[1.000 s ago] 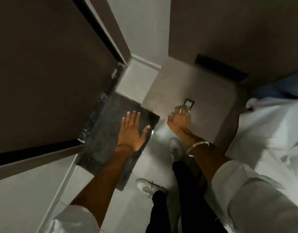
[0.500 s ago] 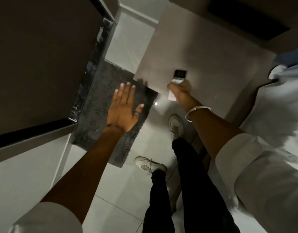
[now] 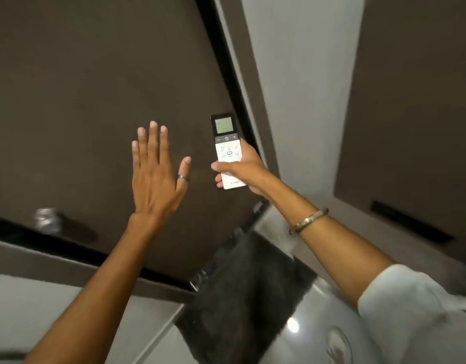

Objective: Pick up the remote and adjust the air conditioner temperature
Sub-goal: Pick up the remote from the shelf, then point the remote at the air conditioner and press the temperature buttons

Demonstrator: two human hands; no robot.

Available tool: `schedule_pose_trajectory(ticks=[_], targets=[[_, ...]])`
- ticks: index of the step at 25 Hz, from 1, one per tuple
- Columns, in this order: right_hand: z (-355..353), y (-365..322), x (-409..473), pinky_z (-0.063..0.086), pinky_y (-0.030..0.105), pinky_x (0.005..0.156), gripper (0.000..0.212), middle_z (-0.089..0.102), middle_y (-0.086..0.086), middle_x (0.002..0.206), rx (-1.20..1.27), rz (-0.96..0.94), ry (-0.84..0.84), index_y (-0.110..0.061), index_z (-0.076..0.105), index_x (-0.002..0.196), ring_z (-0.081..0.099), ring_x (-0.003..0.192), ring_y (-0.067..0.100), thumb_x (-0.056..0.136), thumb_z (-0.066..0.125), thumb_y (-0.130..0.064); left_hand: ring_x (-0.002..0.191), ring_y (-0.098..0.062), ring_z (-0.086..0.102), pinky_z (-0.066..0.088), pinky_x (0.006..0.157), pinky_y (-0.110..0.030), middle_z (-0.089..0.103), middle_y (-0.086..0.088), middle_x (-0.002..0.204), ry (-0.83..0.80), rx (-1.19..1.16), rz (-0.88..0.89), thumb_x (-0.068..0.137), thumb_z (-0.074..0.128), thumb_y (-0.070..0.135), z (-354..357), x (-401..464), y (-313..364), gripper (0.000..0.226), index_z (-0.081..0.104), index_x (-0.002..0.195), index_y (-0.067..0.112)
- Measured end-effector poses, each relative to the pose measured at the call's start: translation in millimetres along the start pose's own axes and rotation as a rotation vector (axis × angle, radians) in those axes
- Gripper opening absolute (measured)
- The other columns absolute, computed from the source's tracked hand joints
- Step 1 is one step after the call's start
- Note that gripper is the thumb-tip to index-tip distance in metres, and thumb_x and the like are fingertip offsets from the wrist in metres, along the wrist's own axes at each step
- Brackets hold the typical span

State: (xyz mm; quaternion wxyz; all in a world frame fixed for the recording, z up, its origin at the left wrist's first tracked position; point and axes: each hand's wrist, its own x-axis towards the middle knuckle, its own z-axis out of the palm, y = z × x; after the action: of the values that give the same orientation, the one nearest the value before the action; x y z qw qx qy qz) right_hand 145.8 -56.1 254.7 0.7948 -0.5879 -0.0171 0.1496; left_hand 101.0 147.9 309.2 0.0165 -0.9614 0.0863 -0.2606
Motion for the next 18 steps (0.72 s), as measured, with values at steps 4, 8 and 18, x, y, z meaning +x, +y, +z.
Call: schedule_pose_trajectory(ticks=[4,8,18], targets=[[119.9,-135.9,-36.2,0.068,0.044,0.060,0.055,0.080,0.016,0.099,-0.001,-0.294,-0.246,0.000,0.048,0.131,0.076,0.064,0.027,0.087,0.081,0.008,0.161,-0.035,0.000,-0.002,0.132,-0.044,0.007,-0.016,0.174,0.374,0.099,-0.107,0.107,0.039,0.047,-159.1,32.4,-63.3,0.076,0.012,0.165,0.006],[211.8,-230.0,-81.3,0.066,0.045,0.061,0.049,0.072,0.018,0.095,-0.055,-0.512,-0.476,-0.010,0.048,0.119,0.073,0.065,0.031,0.087,0.079,0.009,0.161,-0.036,0.002,-0.001,0.132,-0.045,0.008,-0.018,0.174,0.672,0.219,-0.188,0.106,0.040,0.046,-276.6,35.5,-107.2,0.078,0.012,0.165,0.005],[292.7,-312.3,-128.8,0.066,0.048,0.062,0.032,0.075,0.015,0.089,-0.071,-0.653,-0.625,-0.014,0.054,0.124,0.071,0.064,0.035,0.095,0.055,-0.028,0.162,-0.032,-0.001,0.007,0.132,-0.052,0.006,-0.015,0.175,0.809,0.379,-0.267,0.102,0.043,0.051,-365.1,21.1,-145.0,0.082,0.014,0.165,0.006]])
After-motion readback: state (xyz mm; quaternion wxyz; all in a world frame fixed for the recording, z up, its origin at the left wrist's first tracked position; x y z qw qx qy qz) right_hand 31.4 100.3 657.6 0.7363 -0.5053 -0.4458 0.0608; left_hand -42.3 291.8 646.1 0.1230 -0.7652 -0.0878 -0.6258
